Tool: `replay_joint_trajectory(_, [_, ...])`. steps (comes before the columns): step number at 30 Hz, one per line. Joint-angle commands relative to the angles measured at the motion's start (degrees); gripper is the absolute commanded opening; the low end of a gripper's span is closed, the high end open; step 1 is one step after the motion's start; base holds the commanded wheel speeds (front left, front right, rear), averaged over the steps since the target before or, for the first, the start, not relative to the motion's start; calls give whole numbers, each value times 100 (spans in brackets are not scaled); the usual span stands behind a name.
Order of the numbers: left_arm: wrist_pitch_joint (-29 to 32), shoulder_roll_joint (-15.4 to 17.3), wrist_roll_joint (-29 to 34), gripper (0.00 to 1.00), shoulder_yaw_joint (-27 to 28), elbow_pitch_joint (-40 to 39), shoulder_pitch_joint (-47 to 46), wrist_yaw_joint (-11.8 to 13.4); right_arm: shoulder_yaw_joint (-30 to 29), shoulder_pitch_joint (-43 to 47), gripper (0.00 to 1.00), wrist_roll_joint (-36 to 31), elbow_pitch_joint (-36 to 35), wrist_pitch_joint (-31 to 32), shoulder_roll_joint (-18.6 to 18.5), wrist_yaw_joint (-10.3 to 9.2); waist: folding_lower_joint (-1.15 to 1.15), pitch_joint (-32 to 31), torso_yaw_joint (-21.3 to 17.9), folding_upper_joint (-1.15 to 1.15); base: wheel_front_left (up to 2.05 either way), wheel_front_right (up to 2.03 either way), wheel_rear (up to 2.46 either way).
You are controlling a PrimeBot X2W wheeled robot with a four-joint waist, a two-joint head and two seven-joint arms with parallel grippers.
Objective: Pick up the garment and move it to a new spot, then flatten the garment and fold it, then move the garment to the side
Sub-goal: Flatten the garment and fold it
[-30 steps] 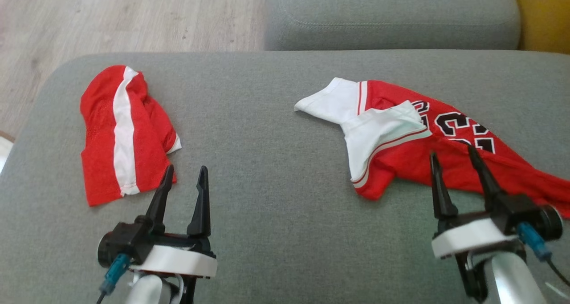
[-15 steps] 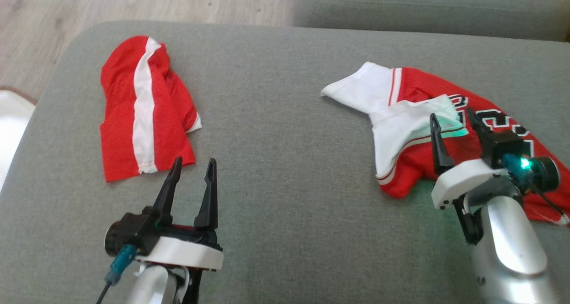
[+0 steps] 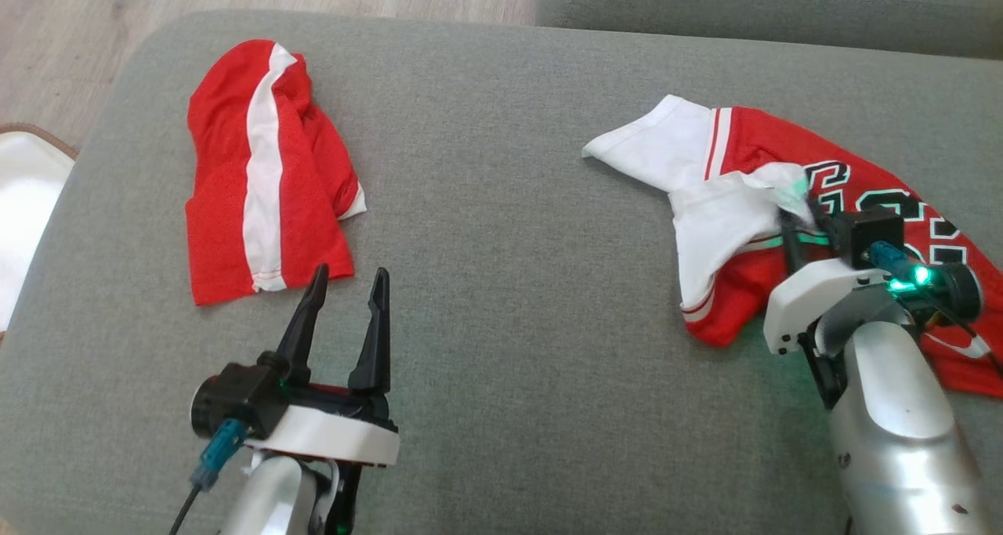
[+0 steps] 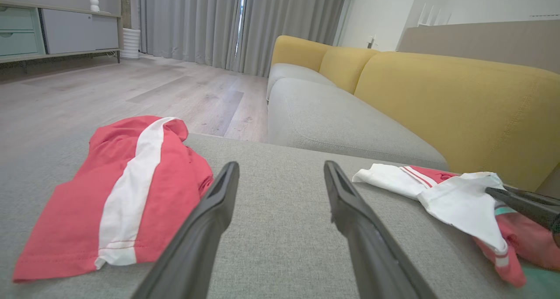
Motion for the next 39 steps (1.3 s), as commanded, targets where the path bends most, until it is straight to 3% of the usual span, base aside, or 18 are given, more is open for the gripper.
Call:
replay_joint_trajectory(1, [-54,8,-25,100,185,-163,-217,-7,165,-263,0,46,-134,-78,-17,39,-1,-2,-12,0,0,0,0])
replay_joint_trajectory(7, [-54,8,-11,100,234,-199,-200,4,615,-582,0,646,-85,-705,-16,39,-1,-43,-116,0,0,0,0])
replay_joint_trajectory(14, [-54,8,6,100,289,-239,-145,18,1308,-679,0,1289,-985,-999,-16,39,-1,-175,-155,0,0,0,0])
replay_joint_trajectory(21, [-54,8,35,100,344,-255,-45,42,2660,203,0,1658,-1743,-1007,-16,39,-1,-390,-129,0,0,0,0])
replay_joint_trajectory(33, [-54,8,49,100,390,-258,103,79,4299,1408,0,2047,-1841,-349,-16,39,-1,-656,-169,0,0,0,0])
replay_joint_trajectory(34, [-54,8,46,100,385,-252,116,79,4383,1436,25,2093,-1786,-223,-16,39,-1,-676,-176,0,0,0,0])
replay_joint_trajectory(35, [-54,8,45,100,380,-244,126,79,4435,1449,100,2136,-1758,-150,-16,39,-1,-692,-183,0,0,0,0])
replay_joint_trajectory(39, [-54,8,53,100,394,-220,164,91,4359,1424,100,2194,-1746,-100,-16,39,-1,-766,-242,0,0,0,0])
